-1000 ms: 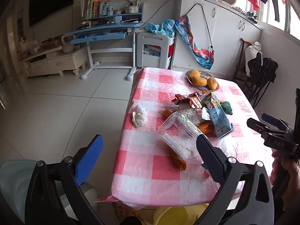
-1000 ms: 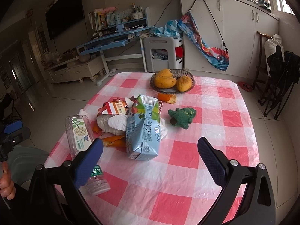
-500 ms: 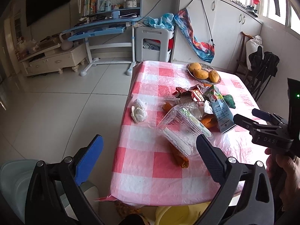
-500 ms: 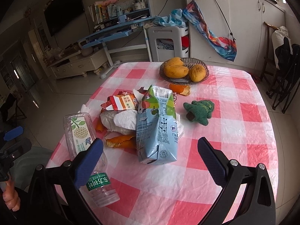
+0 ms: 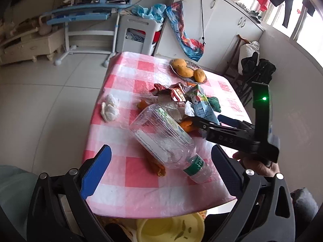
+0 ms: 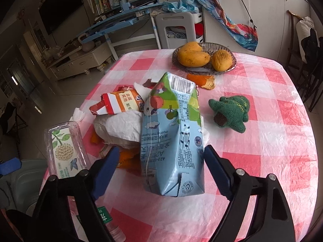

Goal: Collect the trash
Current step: 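Grasp the blue milk carton with the right tool while the left tool approaches the clear bottle, then grasp the clear plastic water bottle with the left tool, then carry the carton into the yellow bucket and open the right tool while the left tool lifts the bottle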

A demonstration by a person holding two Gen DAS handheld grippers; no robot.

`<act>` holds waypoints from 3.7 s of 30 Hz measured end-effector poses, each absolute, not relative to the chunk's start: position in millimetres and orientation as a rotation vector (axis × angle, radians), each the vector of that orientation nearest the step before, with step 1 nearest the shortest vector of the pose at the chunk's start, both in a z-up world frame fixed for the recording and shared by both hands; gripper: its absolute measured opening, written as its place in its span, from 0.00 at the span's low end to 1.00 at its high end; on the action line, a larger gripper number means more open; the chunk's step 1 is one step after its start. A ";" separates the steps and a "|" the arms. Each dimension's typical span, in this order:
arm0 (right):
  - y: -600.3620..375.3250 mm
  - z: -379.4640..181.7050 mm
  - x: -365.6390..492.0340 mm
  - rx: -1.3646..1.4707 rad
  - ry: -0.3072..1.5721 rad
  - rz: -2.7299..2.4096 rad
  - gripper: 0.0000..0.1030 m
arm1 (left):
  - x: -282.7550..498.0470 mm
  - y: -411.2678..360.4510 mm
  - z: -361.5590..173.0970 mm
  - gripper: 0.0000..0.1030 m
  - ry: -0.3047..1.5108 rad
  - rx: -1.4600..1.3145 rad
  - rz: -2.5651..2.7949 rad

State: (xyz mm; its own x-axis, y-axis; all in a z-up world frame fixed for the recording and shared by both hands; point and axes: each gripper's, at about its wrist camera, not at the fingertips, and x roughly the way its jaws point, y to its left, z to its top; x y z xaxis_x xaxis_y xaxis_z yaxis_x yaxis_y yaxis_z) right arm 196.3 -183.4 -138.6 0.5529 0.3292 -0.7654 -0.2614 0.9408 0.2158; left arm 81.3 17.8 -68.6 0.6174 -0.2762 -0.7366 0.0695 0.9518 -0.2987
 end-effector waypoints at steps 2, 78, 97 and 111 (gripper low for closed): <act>-187.0 -141.0 198.8 0.104 0.941 0.354 0.69 | 85.5 13.4 -73.7 0.93 0.906 -0.280 -0.227; -255.2 -105.6 109.7 0.354 0.795 0.387 0.54 | 128.3 -16.6 -105.0 0.42 0.937 -0.363 -0.195; -272.5 -131.9 70.8 0.403 0.858 0.388 0.54 | 172.6 -99.7 -113.2 0.52 0.894 0.077 -0.059; -177.5 -174.4 -46.9 0.166 1.077 0.630 0.54 | 23.7 -22.7 -45.3 0.52 0.777 -0.116 -0.132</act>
